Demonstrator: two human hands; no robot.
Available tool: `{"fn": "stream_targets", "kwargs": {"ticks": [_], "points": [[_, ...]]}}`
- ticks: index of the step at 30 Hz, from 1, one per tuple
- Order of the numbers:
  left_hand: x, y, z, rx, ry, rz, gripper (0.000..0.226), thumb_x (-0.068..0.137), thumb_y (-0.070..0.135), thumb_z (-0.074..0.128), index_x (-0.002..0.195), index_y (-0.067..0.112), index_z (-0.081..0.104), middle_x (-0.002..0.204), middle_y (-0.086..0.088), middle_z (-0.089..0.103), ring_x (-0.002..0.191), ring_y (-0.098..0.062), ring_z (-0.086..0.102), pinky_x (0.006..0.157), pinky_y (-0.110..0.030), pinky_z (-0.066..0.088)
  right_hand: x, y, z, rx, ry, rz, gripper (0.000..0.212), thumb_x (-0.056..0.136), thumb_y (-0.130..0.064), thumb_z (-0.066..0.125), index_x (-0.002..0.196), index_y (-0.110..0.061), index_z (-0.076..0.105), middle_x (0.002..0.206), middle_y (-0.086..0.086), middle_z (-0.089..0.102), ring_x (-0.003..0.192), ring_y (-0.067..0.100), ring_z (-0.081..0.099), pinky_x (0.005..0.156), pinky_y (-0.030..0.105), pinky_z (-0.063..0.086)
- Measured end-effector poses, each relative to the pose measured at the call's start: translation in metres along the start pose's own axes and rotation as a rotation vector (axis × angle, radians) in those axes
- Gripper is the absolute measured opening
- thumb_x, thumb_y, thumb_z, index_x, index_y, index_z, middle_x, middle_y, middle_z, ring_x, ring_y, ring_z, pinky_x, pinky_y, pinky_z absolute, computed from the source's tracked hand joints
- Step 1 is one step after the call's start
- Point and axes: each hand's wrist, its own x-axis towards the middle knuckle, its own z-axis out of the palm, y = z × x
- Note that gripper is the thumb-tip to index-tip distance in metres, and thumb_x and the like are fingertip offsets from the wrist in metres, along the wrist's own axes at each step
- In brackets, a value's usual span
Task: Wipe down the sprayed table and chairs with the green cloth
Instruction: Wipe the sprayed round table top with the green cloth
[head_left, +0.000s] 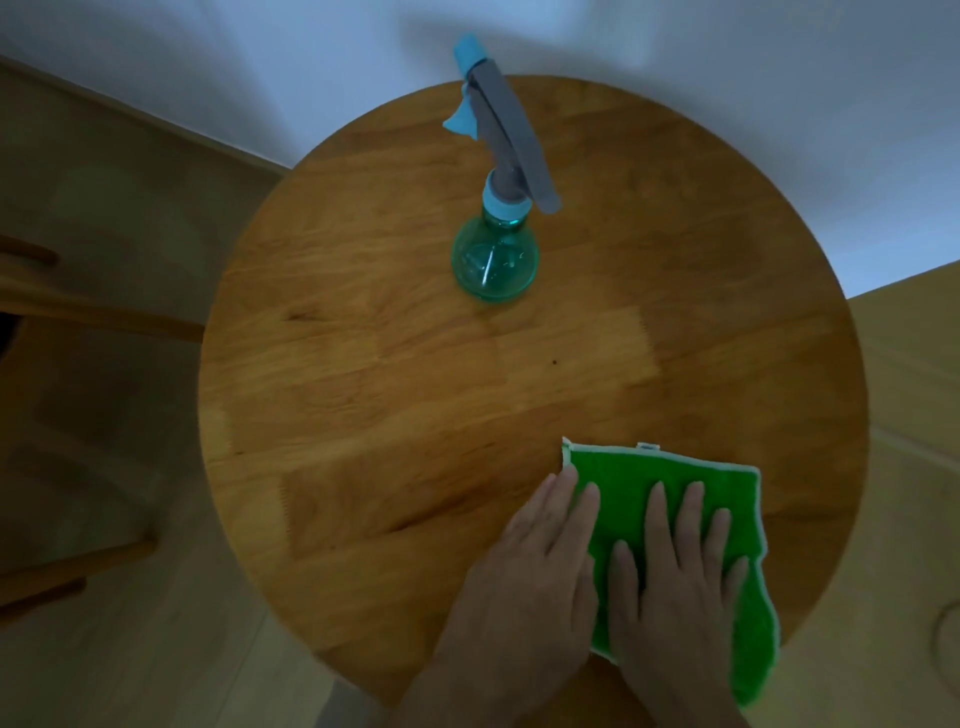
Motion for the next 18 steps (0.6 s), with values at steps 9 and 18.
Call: {"fn": "stream_targets", "kwargs": {"ticks": [9, 18], "points": [[-0.003, 0.011, 0.014, 0.107, -0.085, 0.025, 0.034, 0.097, 0.034, 0.05, 0.128, 0.021, 0.045, 0.121, 0.001, 0.047, 0.104, -0.016, 0.046, 0.082, -0.032, 0.046, 0.003, 0.047, -0.049, 0.073, 0.157, -0.114, 0.038, 0.071, 0.01, 0.073, 0.109, 0.003, 0.066, 0.117, 0.021, 0.061, 0.106, 0.04, 0.058, 0.089, 0.04, 0.038], [0.012, 0.014, 0.005, 0.073, -0.021, -0.073, 0.015, 0.094, 0.017, 0.051, 0.108, 0.022, 0.054, 0.107, 0.005, 0.047, 0.1, -0.012, 0.041, 0.079, -0.026, 0.042, 0.017, 0.077, -0.047, -0.069, 0.22, -0.305, 0.021, 0.074, 0.005, 0.075, 0.094, 0.001, 0.074, 0.108, 0.025, 0.065, 0.099, 0.046, 0.06, 0.087, 0.054, 0.049]]}}
